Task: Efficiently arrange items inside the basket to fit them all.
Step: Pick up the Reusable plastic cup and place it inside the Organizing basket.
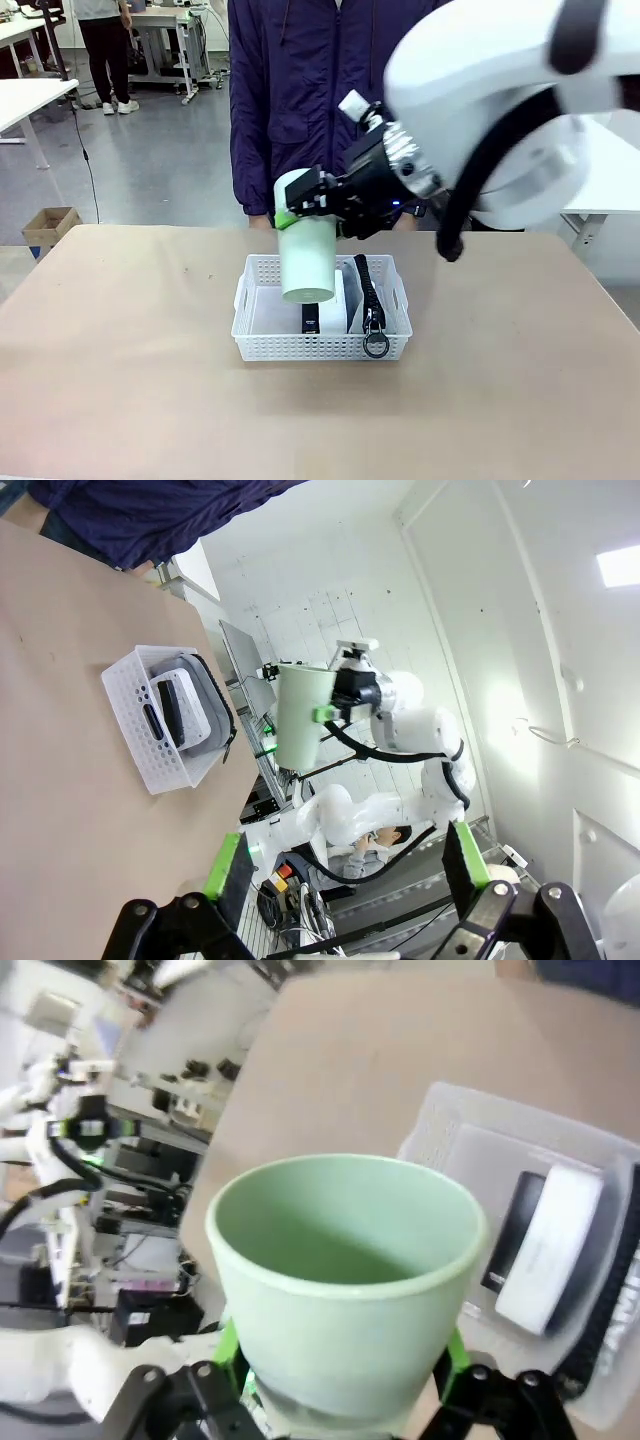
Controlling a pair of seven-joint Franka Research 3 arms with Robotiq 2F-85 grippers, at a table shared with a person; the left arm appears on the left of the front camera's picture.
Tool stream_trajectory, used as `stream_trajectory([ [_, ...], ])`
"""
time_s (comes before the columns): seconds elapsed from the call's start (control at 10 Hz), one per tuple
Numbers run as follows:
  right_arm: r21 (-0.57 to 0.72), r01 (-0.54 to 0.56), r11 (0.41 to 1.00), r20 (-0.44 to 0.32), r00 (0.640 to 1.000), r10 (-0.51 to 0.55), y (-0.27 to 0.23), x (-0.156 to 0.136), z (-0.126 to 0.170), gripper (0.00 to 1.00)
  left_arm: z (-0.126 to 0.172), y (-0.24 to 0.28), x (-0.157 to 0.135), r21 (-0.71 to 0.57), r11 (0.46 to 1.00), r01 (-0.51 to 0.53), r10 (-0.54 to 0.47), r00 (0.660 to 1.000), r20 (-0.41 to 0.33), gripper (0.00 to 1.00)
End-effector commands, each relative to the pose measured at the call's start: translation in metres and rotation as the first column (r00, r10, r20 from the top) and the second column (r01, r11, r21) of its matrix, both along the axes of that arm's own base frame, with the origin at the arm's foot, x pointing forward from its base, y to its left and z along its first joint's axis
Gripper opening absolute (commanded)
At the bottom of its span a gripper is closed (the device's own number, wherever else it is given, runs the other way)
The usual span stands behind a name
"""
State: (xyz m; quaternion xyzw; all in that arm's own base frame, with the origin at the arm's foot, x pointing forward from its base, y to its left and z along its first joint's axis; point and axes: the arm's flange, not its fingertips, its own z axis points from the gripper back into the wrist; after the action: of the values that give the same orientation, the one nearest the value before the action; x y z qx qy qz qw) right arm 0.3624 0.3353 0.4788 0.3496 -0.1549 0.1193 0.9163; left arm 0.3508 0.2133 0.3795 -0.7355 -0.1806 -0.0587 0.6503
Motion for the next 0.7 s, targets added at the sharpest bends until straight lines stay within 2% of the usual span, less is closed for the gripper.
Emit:
stream_trajectory([
  [0.0, -0.025, -0.007, 1.000, -0.107, 0.994, 0.004, 0.032, 0.044, -0.015, 0.87, 0.003, -0.002, -0.002, 0.007, 1.000, -0.002, 0.002, 1.000, 0.001, 1.00],
  [0.2, 0.007, 0.075, 0.997, -0.124, 0.990, -0.074, 0.047, 0.071, -0.036, 0.87, 0.003, -0.002, -0.002, 0.007, 1.000, -0.002, 0.002, 1.000, 0.001, 1.00],
  [0.4, 0.002, 0.065, 0.998, -0.195, 0.979, -0.063, 0.059, 0.087, -0.063, 0.87, 0.003, -0.002, -0.002, 0.007, 1.000, -0.002, 0.002, 1.000, 0.001, 1.00],
  [0.5, -0.031, 0.081, 0.996, -0.171, 0.982, -0.085, 0.064, 0.090, -0.071, 0.87, 0.003, -0.002, -0.002, 0.007, 1.000, -0.002, 0.002, 1.000, 0.001, 1.00],
  [0.6, -0.019, 0.090, 0.996, -0.113, 0.989, -0.092, 0.065, 0.082, -0.068, 0.87, 0.003, -0.002, -0.002, 0.007, 1.000, -0.002, 0.002, 1.000, 0.001, 1.00],
])
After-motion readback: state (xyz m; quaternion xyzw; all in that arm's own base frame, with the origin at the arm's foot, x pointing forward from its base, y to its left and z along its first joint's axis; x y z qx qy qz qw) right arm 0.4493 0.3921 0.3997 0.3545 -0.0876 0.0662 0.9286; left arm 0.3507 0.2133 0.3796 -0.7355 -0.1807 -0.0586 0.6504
